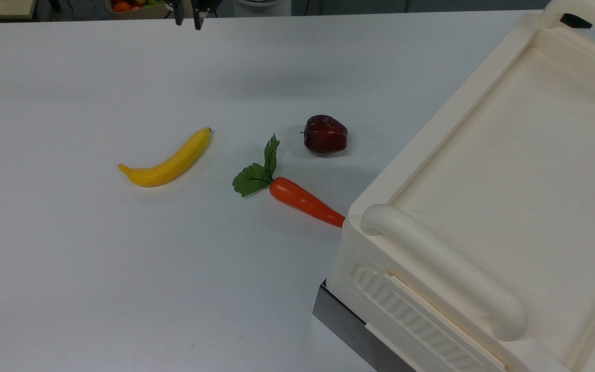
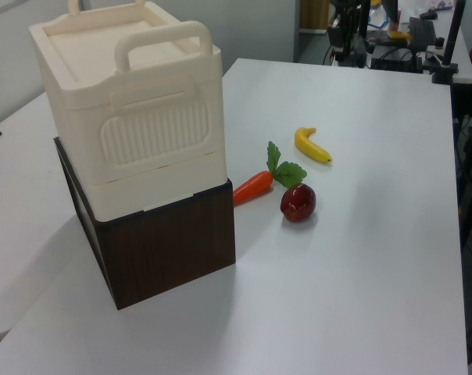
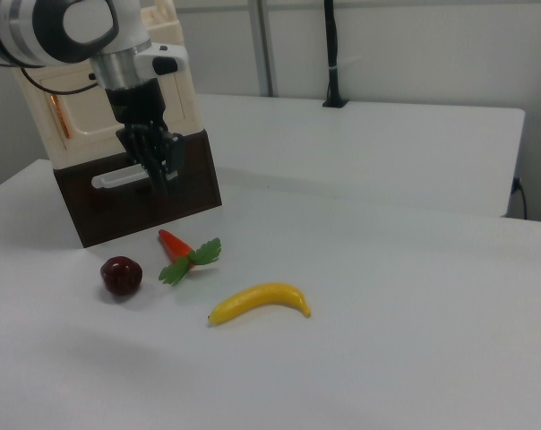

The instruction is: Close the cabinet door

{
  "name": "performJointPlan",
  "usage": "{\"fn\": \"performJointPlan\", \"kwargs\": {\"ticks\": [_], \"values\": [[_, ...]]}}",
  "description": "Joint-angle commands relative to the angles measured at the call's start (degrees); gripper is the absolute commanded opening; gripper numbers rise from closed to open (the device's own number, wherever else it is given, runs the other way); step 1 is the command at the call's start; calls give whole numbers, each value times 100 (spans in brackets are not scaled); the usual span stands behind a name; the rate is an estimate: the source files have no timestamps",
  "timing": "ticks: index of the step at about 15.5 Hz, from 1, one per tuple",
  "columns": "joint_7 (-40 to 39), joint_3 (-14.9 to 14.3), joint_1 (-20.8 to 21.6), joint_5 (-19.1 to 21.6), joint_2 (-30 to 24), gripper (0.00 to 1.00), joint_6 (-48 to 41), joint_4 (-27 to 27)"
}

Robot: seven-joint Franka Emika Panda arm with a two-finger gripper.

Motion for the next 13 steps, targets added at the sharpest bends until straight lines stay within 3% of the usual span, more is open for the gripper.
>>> {"fn": "performJointPlan", "kwargs": {"ticks": [1, 2, 4, 13], "values": [[-45, -9, -95, 147, -283, 72, -98, -263], [-1, -17, -121, 147, -283, 93, -159, -255], [-1, -9, -183, 147, -283, 100, -195, -237], [-71, -9, -297, 147, -300, 100, -168, -202]]}}
